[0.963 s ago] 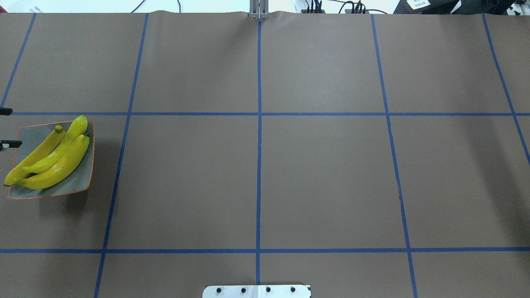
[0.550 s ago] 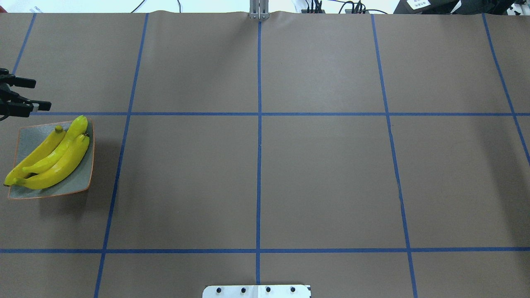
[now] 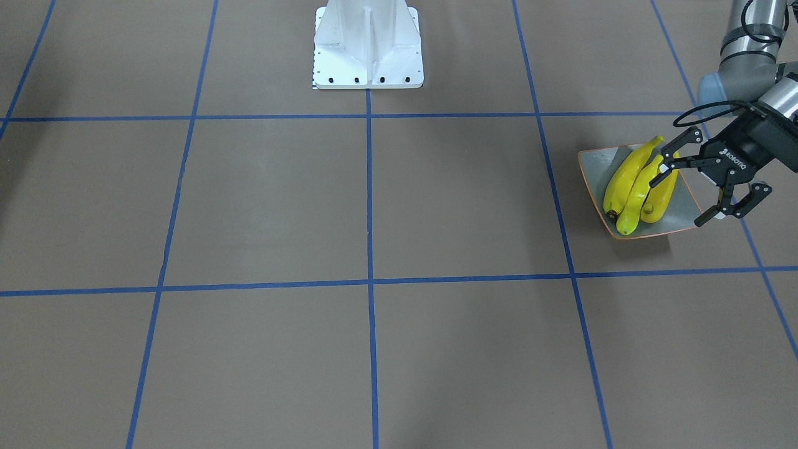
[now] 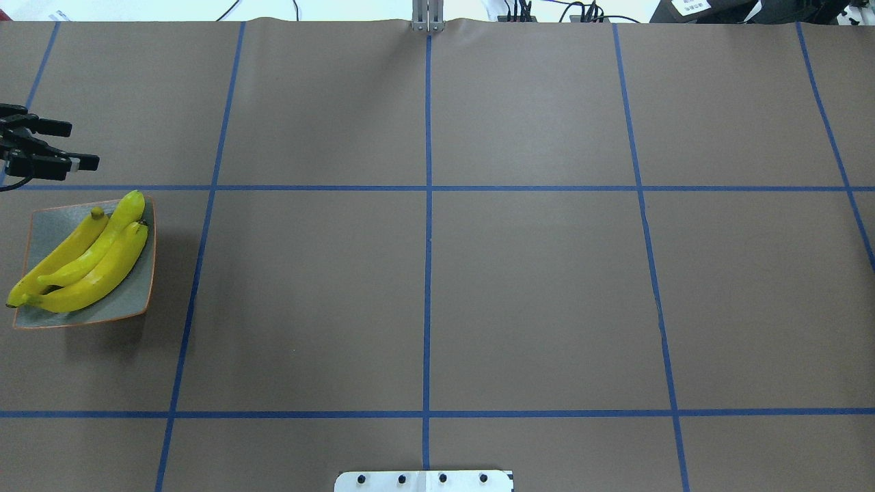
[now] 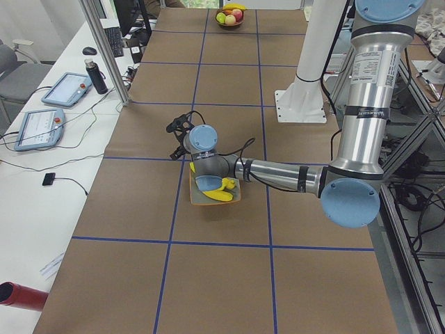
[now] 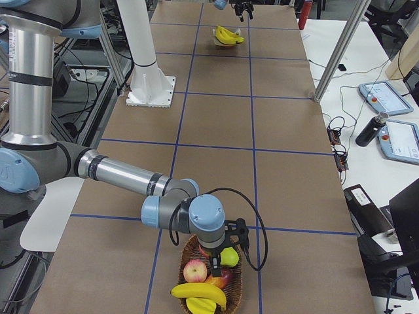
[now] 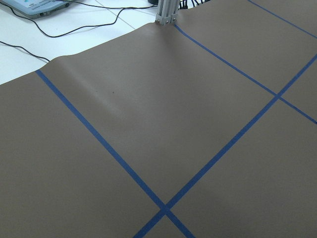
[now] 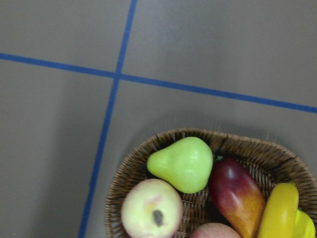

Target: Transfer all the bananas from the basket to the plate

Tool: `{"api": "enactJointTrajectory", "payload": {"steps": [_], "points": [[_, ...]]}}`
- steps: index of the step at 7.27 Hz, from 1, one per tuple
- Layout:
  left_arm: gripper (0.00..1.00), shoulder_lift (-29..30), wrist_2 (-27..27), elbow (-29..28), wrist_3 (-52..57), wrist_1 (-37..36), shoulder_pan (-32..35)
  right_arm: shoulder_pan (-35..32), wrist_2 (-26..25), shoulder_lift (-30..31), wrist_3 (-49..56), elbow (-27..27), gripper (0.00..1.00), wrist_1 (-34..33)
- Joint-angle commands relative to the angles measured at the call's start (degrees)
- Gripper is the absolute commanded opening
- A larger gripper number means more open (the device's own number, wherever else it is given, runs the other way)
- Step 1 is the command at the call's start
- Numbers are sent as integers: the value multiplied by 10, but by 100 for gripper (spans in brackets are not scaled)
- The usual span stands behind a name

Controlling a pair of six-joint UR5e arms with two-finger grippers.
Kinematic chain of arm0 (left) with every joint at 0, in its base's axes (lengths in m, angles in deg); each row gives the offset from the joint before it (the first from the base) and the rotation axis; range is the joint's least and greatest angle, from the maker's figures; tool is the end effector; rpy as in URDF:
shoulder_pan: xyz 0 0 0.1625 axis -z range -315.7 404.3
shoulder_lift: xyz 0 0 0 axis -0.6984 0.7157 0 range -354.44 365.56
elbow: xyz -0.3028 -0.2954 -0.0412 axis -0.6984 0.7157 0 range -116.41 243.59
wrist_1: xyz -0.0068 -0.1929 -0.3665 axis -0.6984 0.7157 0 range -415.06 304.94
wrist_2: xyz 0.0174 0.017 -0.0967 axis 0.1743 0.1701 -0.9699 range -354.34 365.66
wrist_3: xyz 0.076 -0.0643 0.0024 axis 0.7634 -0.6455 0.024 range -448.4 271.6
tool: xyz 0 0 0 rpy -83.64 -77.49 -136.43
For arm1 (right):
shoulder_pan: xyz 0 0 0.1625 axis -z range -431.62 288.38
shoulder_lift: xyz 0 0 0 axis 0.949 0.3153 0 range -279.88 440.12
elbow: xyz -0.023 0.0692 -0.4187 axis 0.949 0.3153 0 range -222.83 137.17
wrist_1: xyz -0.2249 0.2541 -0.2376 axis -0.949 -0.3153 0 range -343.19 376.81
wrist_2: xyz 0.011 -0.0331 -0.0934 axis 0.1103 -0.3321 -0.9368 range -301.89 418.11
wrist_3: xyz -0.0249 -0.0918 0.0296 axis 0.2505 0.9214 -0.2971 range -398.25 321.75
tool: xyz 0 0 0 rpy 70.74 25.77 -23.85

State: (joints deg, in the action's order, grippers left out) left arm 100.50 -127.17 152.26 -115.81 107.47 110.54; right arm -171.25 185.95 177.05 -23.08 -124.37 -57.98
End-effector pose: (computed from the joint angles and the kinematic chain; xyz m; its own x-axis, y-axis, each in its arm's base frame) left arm 0.1506 -0.5049 0.4820 0.4044 0.6976 -0.5915 0.1008 0.6088 0.7869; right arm 0.1425 -0.4082 0.7675 0.7950 -0.1286 0.5929 0.0421 0.9866 0.1576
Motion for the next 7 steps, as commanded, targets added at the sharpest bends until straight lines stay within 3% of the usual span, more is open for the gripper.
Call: {"api": "enactJointTrajectory", "payload": {"steps": [1,2,4,7], "points": [[99,-2,0,-2,2,2,-1,2,-85,-19,-75,72,98,64],[99,-4,0,-2,4,3,-1,6,-102,-19,-93,77,98,74],[99,-6,0,-5,4,18,-1,27,-82,-11,-151,80,96,82],[99,-7,0,-4,4,25,-1,53,-99,3,-214,109,95,141]]}}
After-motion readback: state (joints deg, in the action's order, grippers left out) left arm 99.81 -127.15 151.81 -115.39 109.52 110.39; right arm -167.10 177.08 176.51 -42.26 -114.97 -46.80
